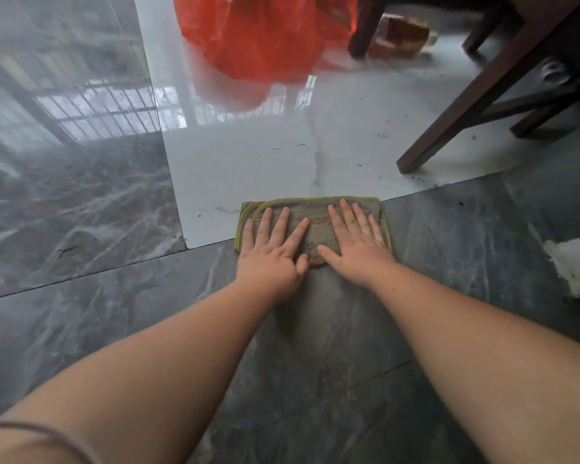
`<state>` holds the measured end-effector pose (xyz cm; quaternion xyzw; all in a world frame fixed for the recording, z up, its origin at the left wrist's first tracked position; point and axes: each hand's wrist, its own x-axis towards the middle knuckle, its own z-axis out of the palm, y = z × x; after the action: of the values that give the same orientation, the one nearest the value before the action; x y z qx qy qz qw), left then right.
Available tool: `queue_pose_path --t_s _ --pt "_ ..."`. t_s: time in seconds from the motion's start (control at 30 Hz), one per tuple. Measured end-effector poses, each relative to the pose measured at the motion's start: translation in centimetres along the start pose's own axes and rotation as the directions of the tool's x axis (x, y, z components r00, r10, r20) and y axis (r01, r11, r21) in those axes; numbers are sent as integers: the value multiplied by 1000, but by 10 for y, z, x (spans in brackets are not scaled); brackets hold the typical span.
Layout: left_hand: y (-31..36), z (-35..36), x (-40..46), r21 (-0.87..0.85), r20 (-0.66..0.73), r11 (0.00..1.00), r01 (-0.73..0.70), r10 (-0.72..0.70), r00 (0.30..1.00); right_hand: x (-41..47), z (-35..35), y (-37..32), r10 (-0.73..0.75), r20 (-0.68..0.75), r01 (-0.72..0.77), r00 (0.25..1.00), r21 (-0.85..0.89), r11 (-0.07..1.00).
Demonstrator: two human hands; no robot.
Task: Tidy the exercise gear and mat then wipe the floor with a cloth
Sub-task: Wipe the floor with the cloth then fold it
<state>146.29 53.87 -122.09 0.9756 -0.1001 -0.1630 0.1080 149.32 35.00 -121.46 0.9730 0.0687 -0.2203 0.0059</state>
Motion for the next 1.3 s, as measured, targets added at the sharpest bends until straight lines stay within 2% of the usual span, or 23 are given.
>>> queue_pose_path --t_s 0.27,0.5,1.03,1.3 --pt "-2 -4 -5 49 60 999 -21 18 998 -17 2 -10 27 12 -28 1000 18 999" --pt "-2 8 -54 55 93 997 -61 55 994 -63 22 -21 32 54 -34 998 23 999" --pt "32 72 -251 -36 154 997 -68 73 985 -252 109 -50 56 125 -63 991 52 997" --pt "31 108 -365 -65 210 998 11 2 978 -351 147 -98 56 167 -70 984 79 994"
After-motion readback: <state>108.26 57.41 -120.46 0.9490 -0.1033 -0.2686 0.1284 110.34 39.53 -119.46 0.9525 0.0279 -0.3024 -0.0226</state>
